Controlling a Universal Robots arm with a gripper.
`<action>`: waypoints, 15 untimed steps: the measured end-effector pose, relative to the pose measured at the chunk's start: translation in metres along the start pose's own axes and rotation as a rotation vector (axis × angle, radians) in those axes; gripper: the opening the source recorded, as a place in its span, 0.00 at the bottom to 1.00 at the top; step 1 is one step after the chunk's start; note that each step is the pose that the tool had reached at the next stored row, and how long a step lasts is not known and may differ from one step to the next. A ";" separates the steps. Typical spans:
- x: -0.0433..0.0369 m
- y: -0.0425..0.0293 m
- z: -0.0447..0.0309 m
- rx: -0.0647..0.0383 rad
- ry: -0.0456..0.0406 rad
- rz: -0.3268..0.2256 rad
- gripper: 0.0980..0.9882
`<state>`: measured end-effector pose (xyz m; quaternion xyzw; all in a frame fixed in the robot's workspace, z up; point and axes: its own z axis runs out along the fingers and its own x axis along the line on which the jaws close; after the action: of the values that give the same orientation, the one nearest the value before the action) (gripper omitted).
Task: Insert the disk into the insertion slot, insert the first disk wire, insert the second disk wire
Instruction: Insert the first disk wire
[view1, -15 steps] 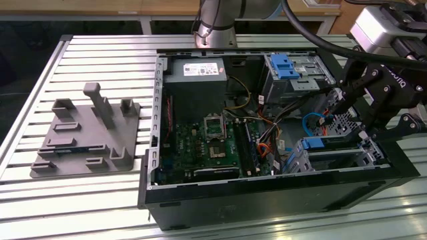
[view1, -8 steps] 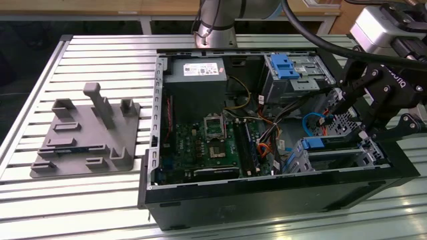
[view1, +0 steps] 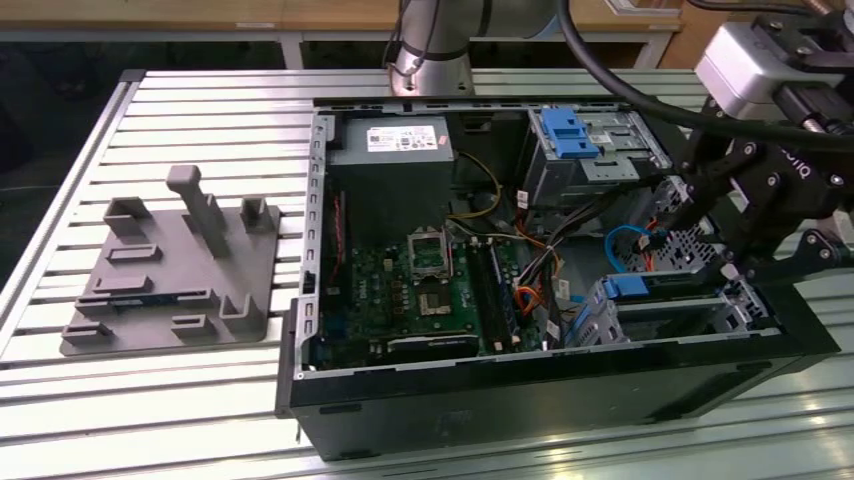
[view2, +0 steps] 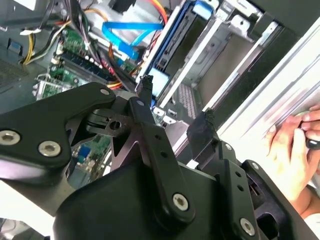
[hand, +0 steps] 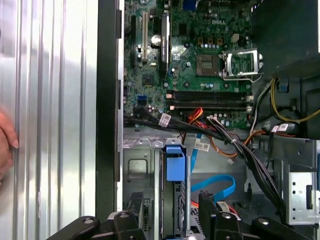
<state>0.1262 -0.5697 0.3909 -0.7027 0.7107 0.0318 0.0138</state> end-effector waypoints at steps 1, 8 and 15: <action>-0.0001 0.0000 0.0003 0.006 -0.0002 0.005 0.52; -0.0131 0.0002 0.0042 0.010 0.0142 0.045 0.52; -0.0370 0.0004 0.0076 0.014 0.1299 0.047 0.52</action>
<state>0.1261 -0.5323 0.3857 -0.6861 0.7267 -0.0187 -0.0281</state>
